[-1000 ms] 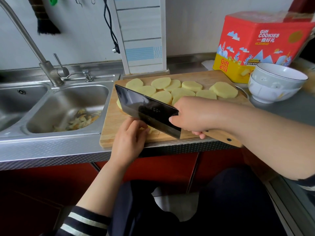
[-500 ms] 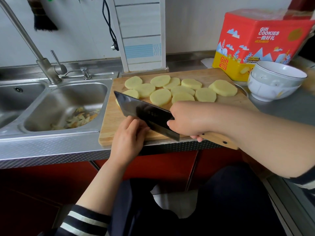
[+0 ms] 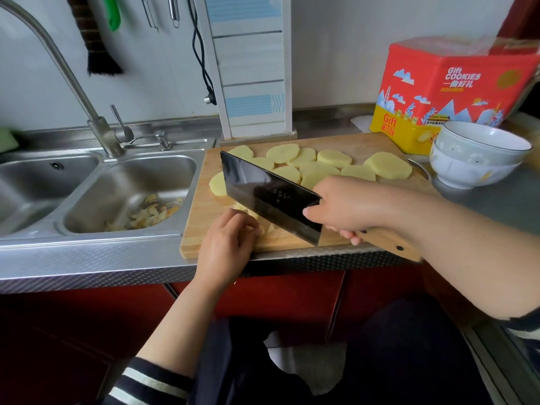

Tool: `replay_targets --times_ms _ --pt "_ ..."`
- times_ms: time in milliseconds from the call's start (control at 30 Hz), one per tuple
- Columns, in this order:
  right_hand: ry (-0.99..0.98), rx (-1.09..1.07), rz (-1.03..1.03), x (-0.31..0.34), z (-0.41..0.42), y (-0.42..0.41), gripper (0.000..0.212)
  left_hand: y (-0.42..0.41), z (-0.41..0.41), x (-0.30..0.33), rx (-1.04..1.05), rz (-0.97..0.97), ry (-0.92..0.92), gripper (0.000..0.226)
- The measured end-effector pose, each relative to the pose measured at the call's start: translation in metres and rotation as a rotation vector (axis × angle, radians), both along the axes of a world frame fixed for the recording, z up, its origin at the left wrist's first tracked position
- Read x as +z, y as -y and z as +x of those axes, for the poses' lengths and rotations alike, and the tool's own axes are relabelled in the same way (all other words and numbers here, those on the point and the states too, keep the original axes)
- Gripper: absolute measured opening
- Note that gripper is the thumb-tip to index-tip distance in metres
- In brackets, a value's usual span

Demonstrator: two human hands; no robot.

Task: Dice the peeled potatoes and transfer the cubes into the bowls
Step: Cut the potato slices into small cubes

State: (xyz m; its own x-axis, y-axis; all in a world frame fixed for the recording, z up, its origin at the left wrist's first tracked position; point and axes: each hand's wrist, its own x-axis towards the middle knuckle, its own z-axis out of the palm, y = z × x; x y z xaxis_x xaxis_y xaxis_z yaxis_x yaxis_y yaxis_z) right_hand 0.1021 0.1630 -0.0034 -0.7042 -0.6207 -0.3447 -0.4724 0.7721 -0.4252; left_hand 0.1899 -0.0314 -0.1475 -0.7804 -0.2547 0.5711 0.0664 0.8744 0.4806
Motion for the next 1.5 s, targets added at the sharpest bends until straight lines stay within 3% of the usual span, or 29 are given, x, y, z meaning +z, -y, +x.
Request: replay_targets --times_ms 233,433,567,800,967,1167,1233,1333,1400,1500 --pt "0.008 -0.051 -0.096 0.008 -0.009 -0.015 0.034 -0.01 -0.005 0.01 0.056 0.111 0.055 0.013" --pt "0.129 -0.01 -0.165 0.007 -0.004 -0.018 0.035 0.007 0.006 0.013 0.255 0.318 -0.088 0.011" --pt "0.212 0.032 -0.183 0.003 0.001 -0.008 0.024 0.028 0.007 0.018 0.338 0.45 -0.152 0.008" --pt "0.273 0.03 -0.166 -0.003 -0.001 0.017 0.026 0.051 -0.008 0.039 0.451 0.47 -0.042 0.017" --pt "0.297 0.037 -0.225 -0.002 -0.005 0.011 0.01 0.068 -0.018 0.048 0.433 0.444 0.127 0.024" --pt "0.266 -0.01 -0.353 0.005 -0.014 0.001 0.01 0.045 -0.005 0.05 0.377 0.396 -0.03 0.006" --pt "0.251 -0.011 -0.378 0.005 -0.017 0.0 0.007 0.032 0.004 0.041 0.19 0.318 -0.045 0.025" --pt "0.217 -0.027 -0.39 0.0 -0.02 0.002 0.006 0.016 0.011 0.021 -0.05 -0.012 0.034 0.081" --pt "0.202 -0.038 -0.396 -0.005 -0.021 0.004 0.011 0.009 0.005 0.008 -0.048 -0.231 0.157 0.102" --pt "0.177 -0.056 -0.411 -0.01 -0.023 0.0 0.015 0.004 -0.007 0.01 0.031 -0.224 0.35 0.115"
